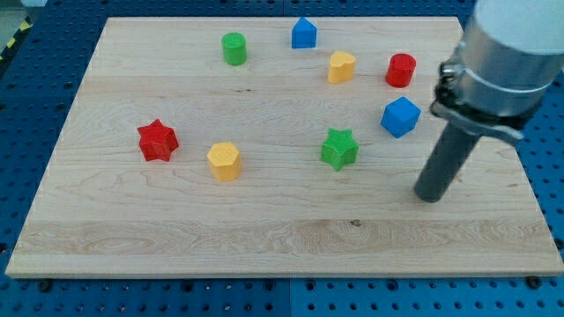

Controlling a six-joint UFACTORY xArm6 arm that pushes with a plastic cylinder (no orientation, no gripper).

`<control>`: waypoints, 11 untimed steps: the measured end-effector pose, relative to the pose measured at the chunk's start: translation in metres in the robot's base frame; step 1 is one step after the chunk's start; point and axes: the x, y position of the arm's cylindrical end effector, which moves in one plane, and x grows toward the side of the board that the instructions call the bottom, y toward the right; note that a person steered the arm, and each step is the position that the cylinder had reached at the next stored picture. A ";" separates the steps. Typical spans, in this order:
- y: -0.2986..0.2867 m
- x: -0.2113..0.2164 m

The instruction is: Push the yellow hexagon towards the green circle

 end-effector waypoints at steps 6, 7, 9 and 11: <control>-0.228 -0.007; -0.235 -0.018; -0.239 -0.032; -0.239 -0.068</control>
